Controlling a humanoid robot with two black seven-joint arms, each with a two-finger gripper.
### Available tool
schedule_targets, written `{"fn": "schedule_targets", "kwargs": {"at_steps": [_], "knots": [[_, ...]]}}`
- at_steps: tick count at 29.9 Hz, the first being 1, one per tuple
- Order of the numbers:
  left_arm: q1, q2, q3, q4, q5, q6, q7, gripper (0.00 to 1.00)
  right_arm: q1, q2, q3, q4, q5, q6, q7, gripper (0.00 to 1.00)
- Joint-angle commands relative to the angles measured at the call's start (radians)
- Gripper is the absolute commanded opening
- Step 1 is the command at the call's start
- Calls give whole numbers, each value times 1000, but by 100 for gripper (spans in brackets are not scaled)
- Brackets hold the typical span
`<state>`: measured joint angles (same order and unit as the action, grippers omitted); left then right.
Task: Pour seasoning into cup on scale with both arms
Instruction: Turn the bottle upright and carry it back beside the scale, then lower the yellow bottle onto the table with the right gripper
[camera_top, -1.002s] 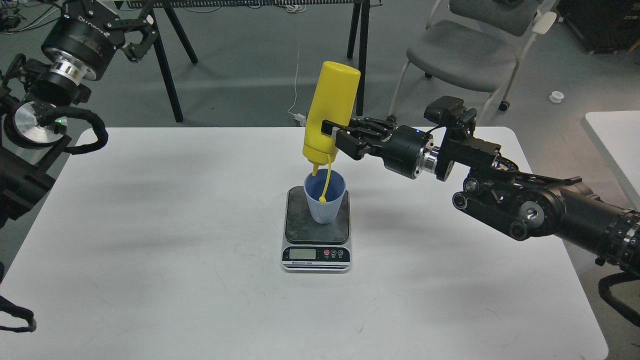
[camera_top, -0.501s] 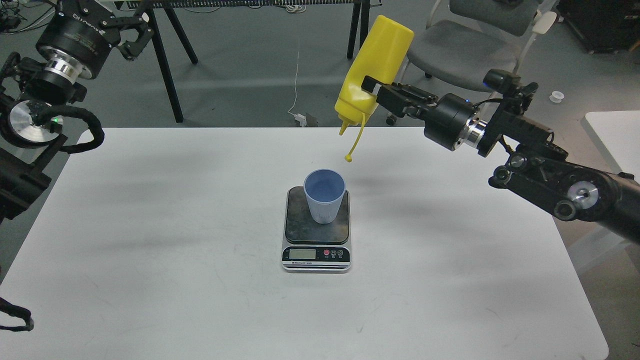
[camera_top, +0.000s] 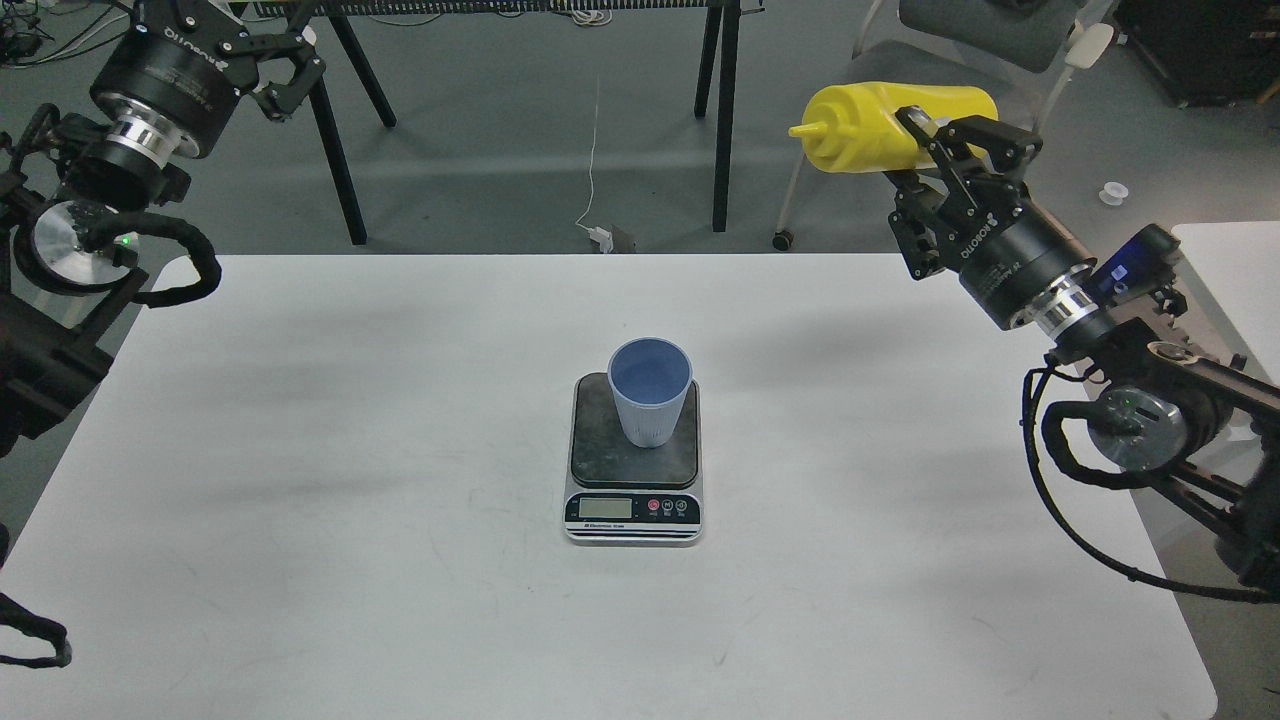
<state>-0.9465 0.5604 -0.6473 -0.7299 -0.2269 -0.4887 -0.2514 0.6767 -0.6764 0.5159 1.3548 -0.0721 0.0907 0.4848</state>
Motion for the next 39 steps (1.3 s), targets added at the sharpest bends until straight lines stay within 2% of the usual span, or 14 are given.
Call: {"fn": "schedule_targets", "kwargs": {"at_steps": [1,3,9,17,26,35,39], "knots": [[-1,7,0,1,0,0,3,99,-155,21,131,1,152,95,0,37],[-2,7,0,0,0,0,3,99,-230,52,189,-5,207,147,-3,37],[-1,7,3,1,0,0,3,99,-446,175,303,-36,341,391,-9,37],[-3,22,6,0,1,0,6,99,-586,310,357,-57,342,398,-11,38],[-3,47,12,0,1,0,9,99,-614,481,366,-256,341,398,-11,40],[-3,44,14,0,3,0,11,99,-618,485,352,-266,341,398,-14,43],[-3,46,15,0,3,0,11,99,-631,482,352,-264,339,398,-14,53]]}}
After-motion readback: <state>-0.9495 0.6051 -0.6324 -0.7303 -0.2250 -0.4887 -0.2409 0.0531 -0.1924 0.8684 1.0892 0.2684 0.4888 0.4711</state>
